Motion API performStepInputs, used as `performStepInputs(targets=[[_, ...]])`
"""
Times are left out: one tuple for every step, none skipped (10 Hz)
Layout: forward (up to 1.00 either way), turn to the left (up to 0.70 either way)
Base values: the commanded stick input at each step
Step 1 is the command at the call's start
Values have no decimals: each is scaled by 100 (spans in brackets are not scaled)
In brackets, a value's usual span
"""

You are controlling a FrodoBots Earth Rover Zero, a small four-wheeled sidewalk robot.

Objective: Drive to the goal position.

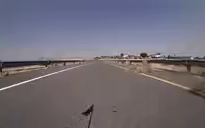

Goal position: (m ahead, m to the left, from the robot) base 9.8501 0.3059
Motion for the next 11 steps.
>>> performStepInputs(targets=[[100,-1],[100,-1],[100,-1],[100,-1],[100,-1],[100,-1],[100,-1],[100,-1],[100,-1],[100,-1],[100,-1]])
